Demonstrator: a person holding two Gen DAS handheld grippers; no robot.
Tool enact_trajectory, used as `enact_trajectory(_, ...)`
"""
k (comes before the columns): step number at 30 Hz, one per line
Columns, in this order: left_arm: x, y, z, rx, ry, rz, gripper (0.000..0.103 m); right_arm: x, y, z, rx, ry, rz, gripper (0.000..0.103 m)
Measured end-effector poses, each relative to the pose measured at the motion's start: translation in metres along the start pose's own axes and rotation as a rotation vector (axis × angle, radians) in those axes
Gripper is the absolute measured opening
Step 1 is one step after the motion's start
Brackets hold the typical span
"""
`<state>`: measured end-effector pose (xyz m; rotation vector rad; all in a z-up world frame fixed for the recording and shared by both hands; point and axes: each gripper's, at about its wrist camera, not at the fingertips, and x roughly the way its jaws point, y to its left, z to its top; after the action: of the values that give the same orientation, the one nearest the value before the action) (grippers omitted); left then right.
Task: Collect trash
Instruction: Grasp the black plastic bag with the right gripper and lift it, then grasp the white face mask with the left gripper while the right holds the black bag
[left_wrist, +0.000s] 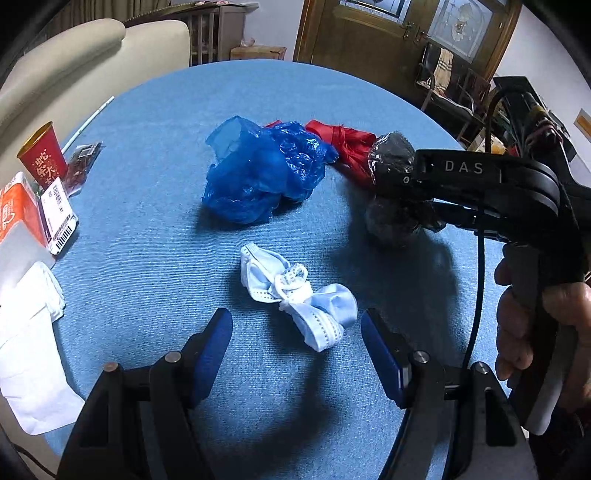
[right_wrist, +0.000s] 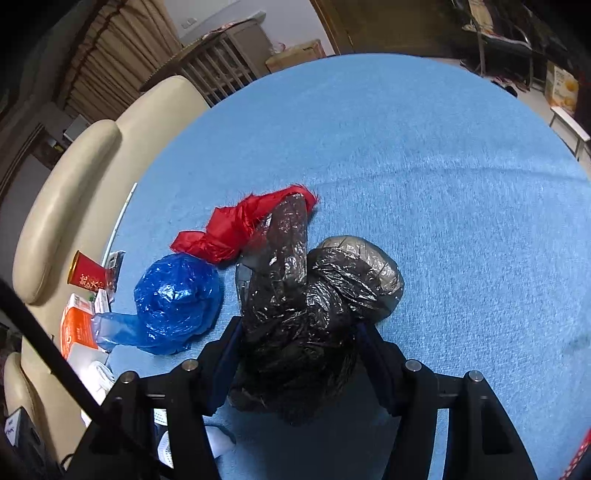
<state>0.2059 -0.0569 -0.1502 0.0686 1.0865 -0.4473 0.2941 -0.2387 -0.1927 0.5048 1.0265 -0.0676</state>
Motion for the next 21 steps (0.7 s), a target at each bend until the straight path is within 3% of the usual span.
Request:
enact_trajectory(8, 0.011, 0.001, 0.005, -0.021, 0.018, 0.016, 0.073, 0.0, -0.004, -0.005, -0.039, -0.014, 0.023, 0.047)
enact_trajectory(14, 0.011, -0.002, 0.003, -0.005, 0.011, 0.038, 0.072, -0.01, -0.01, -0.011, -0.062, -0.028, 0.044, 0.045)
enact_trajectory(15, 0.012, -0.004, 0.004, -0.001, 0.009, 0.039, 0.071, -0.013, -0.011, -0.014, -0.068, -0.03, 0.046, 0.045)
enact_trajectory(17, 0.009, -0.006, 0.003, 0.01, 0.006, 0.034, 0.059, -0.017, -0.011, -0.018, -0.08, -0.032, 0.055, 0.045)
enact_trajectory(21, 0.008, -0.01, 0.003, 0.034, 0.004, 0.029, 0.051, -0.026, -0.015, -0.027, -0.096, -0.04, 0.057, 0.045)
